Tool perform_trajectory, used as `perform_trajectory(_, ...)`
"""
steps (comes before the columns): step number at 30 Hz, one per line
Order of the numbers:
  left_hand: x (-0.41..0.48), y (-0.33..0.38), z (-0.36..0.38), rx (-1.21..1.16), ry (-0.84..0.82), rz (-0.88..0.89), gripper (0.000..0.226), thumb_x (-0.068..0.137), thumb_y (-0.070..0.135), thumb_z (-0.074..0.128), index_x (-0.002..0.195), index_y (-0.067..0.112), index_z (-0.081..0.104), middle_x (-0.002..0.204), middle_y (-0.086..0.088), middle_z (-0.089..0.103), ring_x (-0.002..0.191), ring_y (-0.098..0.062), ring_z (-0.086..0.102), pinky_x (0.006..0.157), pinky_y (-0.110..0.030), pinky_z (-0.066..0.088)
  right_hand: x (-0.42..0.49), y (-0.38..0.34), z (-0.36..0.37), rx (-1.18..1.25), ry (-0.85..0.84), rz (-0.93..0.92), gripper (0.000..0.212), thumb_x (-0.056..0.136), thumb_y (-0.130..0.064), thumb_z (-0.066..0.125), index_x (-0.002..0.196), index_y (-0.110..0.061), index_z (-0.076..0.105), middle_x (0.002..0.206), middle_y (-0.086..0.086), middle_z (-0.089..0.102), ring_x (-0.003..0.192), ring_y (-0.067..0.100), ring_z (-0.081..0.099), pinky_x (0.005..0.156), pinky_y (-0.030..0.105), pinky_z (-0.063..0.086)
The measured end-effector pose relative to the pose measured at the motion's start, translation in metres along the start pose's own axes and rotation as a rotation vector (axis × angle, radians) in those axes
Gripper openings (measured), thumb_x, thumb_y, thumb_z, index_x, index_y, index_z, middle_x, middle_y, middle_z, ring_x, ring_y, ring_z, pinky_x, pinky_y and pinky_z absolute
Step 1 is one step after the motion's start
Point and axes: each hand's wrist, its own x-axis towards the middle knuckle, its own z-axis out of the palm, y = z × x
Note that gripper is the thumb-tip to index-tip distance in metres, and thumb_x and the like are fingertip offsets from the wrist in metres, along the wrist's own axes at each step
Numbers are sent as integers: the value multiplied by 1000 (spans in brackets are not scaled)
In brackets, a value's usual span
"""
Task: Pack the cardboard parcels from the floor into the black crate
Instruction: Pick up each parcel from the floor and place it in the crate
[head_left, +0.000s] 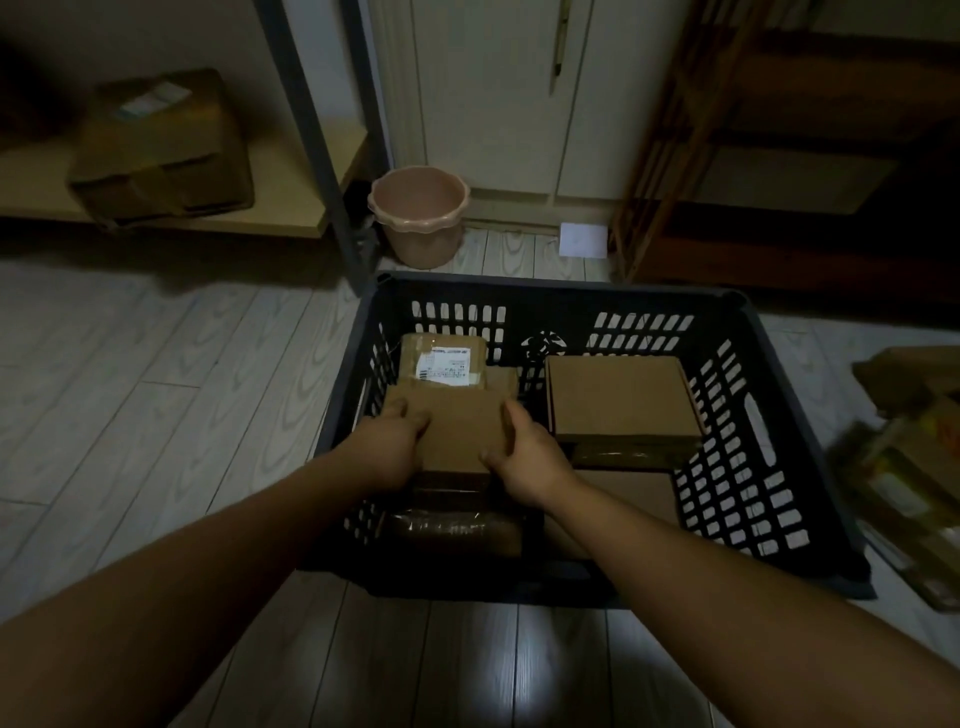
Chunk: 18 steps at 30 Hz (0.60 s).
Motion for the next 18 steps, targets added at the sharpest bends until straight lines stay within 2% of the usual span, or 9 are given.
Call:
perform_trajectory(5,-8,0,-1,150,5,28,62,93,33,49,148,27,21,156,-8,15,139,-36,20,115,-47,21,-9,-1,2,-95,-28,-3,65,93,-24,59,148,-26,24,144,9,31,130,27,40,106,34,34)
perform_trajectory(8,-2,3,0,261,-10,76,52,93,35,47,142,27,32,144,-8,41,131,-29,38,110,-47,32,-3,-5,2,-169,-78,14,64,93,-30,58,148,-25,26,144,9,26,130,29,39,108,37,34)
perform_trajectory(10,2,5,-6,285,-42,79,49,93,34,47,140,27,35,139,-7,46,125,-26,45,107,-43,37,1,-9,-2,-179,-107,31,67,91,-31,59,148,-26,26,145,9,25,130,30,39,110,41,36)
perform_trajectory(15,-14,11,-39,187,-125,41,58,90,37,53,142,25,32,147,-9,33,132,-27,35,109,-39,31,-16,-30,-32,-150,-149,82,67,90,-36,59,147,-31,25,144,8,26,125,29,43,105,46,41)
perform_trajectory(18,-54,23,-84,68,-97,5,71,90,44,52,148,20,19,155,-10,19,142,-30,20,116,-43,18,-56,-61,-75,-122,-136,107,56,92,-37,57,143,-27,36,143,8,31,121,26,46,97,35,43)
